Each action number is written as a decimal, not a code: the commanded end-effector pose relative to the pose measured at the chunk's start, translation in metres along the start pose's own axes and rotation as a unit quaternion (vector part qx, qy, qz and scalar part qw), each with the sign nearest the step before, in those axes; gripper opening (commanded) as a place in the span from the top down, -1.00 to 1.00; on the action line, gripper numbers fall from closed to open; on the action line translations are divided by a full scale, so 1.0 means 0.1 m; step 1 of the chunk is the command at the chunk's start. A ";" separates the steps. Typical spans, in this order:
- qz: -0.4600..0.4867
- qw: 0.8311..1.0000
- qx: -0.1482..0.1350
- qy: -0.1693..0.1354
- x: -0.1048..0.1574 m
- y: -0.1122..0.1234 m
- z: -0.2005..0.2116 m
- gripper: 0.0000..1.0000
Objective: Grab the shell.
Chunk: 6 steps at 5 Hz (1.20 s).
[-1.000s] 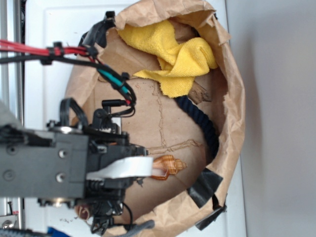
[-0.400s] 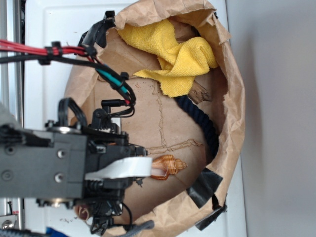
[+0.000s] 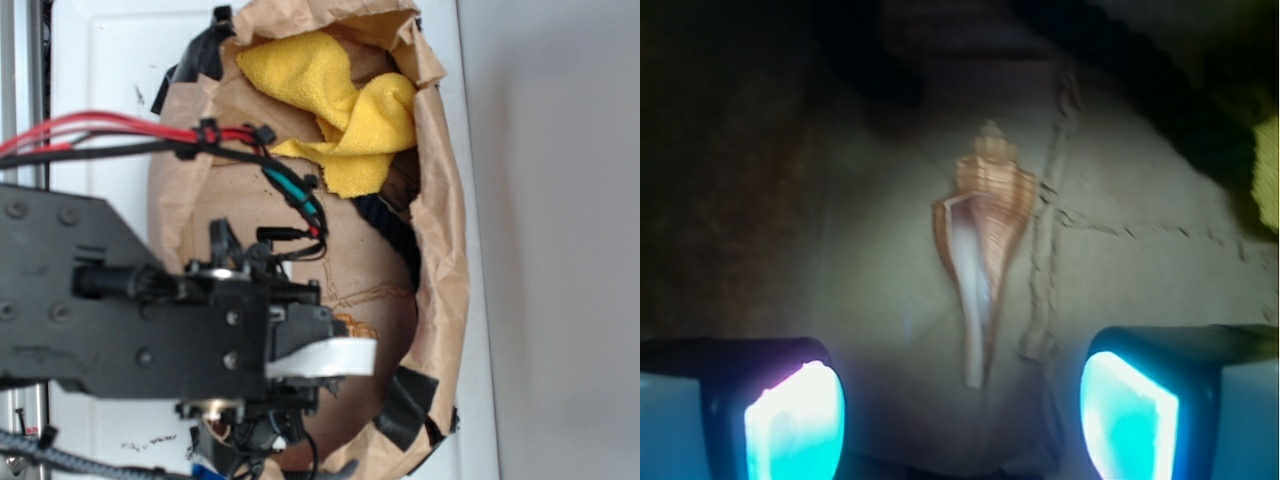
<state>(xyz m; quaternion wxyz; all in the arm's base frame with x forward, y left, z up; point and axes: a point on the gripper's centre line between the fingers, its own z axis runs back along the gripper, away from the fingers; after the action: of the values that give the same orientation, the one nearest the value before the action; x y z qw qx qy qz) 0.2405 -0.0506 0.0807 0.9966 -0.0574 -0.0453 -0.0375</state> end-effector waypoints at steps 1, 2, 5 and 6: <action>0.010 0.999 0.005 -0.036 0.14 0.03 0.06 -1.00; 0.034 0.998 0.016 -0.041 0.21 0.07 -0.01 -1.00; 0.062 0.996 0.030 -0.049 0.28 0.14 -0.18 -1.00; 0.062 0.996 0.037 -0.058 0.23 0.15 -0.26 -1.00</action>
<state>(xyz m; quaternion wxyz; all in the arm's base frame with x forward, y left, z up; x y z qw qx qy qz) 0.2587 -0.0421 0.0431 0.9961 -0.0247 -0.0813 0.0237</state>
